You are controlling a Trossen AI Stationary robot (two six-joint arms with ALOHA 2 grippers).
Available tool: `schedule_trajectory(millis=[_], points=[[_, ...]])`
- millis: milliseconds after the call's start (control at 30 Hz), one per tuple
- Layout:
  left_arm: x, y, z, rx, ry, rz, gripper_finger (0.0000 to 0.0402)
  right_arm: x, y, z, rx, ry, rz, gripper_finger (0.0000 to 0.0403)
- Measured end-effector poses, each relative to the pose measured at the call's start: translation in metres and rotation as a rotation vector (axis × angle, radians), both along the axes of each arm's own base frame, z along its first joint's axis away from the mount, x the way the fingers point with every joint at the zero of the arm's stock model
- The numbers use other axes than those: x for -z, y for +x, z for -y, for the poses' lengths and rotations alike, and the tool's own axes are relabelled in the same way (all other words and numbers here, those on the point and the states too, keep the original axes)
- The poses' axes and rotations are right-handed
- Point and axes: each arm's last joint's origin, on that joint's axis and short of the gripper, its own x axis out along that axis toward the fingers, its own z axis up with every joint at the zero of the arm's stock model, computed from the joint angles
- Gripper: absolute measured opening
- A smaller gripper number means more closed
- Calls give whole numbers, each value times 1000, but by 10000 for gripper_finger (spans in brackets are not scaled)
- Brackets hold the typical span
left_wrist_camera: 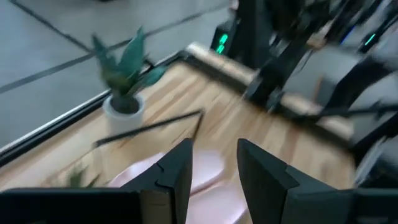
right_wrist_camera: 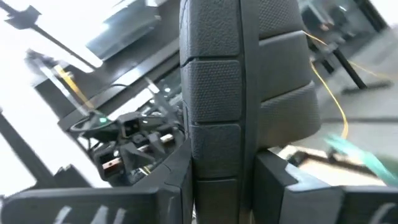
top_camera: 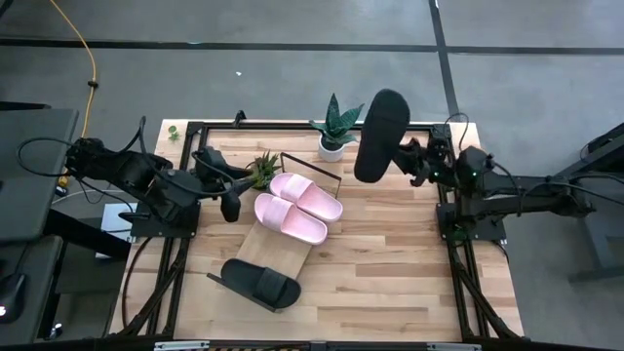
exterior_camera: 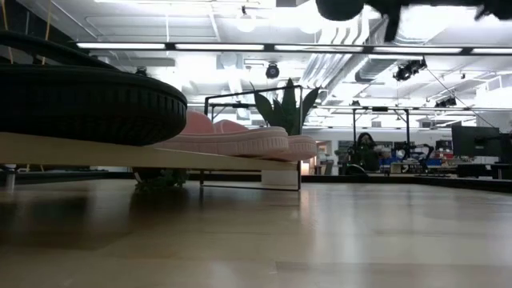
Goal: Pick and place slides into the shelf
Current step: Put the black slide on the shelf
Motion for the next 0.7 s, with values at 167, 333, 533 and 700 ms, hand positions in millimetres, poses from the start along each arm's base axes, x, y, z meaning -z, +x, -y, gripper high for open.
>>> schedule_trajectory(millis=[167,333,533,700], points=[[-3,24,7,26,23,75,115,-29,9,-4,-69,-123,24,93],[0,49,15,67,106,82,115,-49,20,-8,-141,-213,72,93],[-3,68,19,30,195,140,115,-74,28,-13,-229,-336,247,93],[-9,89,20,49,269,223,115,-77,49,-16,-282,-372,252,93]])
